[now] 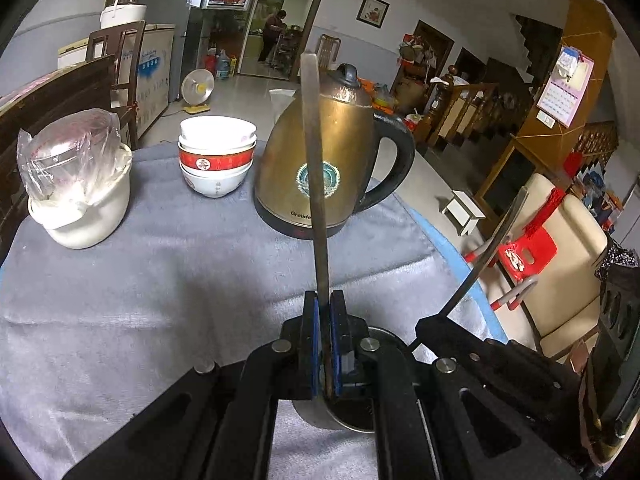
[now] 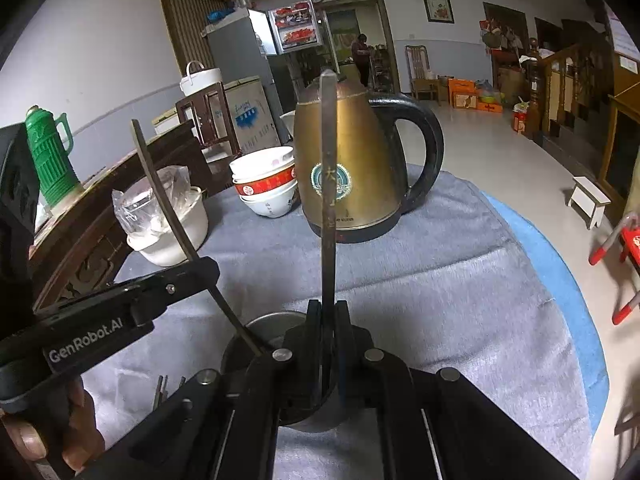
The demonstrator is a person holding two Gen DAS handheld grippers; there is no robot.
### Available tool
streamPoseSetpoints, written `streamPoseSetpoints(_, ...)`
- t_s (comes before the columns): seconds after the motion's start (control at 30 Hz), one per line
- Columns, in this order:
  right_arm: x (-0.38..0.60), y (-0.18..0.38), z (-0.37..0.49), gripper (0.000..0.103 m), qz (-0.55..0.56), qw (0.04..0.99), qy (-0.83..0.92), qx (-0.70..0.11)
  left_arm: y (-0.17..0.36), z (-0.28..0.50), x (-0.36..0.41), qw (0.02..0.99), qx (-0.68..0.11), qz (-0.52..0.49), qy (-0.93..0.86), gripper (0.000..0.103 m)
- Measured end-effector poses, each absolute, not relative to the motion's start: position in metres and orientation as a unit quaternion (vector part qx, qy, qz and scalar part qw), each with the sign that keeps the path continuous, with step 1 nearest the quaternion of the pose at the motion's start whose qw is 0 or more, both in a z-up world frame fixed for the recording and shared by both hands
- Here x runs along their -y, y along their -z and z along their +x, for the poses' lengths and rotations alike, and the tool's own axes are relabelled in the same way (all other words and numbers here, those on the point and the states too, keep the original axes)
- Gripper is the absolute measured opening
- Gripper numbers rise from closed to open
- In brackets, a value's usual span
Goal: Organize utensils
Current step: 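Lift both held chopsticks upright and carry them over the grey holder cup, then lower both chopsticks into the grey holder cup and open both tools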
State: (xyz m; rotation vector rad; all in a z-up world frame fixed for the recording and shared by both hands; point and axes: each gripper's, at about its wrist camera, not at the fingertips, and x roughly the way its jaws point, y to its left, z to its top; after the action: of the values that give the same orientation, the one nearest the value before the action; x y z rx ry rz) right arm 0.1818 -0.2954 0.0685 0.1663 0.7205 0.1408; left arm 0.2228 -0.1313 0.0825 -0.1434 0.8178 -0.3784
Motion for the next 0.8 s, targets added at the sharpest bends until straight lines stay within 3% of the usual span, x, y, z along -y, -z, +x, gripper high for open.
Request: streamPoseSetpoints(0.8,0.292,-0.07,0.183,0.008,0.07,0.93,-0.057,-0.357,-0.068,0.23,0.141,0.889,-0.421,-0.042,0.175,0.011)
